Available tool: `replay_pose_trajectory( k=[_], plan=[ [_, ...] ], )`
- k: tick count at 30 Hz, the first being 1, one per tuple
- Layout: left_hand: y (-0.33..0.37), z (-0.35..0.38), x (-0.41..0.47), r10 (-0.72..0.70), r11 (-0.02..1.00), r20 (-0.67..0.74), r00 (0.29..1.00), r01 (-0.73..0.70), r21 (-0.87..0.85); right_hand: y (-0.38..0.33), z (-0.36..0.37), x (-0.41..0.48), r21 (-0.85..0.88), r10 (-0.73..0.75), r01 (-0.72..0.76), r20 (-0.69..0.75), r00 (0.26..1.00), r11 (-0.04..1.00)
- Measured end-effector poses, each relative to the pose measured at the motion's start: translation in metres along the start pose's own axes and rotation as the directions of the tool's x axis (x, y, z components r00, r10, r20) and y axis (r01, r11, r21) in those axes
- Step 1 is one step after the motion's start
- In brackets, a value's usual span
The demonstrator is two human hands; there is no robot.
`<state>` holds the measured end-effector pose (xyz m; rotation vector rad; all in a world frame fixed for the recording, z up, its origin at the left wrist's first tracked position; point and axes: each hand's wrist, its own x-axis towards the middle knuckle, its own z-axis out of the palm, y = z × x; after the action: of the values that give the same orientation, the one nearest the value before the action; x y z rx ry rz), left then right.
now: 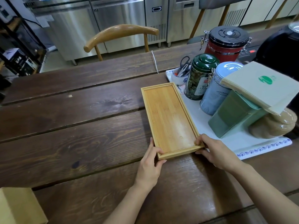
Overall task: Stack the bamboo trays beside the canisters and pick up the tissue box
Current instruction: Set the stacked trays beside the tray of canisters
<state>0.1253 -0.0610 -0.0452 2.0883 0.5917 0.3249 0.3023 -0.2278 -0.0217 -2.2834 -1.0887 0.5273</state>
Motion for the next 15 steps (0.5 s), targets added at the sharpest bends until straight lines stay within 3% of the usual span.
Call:
replay_pose_trajectory(
  k=[15],
  plan=[
    [-0.0035,-0.0010,0.0034,-0.060,0.998,-0.035,0.998,0.060,-0.008,0.0019,0.0038,0.0027,-0.036,-0.012,0.011,-0.026,1.000,0.999]
  ],
)
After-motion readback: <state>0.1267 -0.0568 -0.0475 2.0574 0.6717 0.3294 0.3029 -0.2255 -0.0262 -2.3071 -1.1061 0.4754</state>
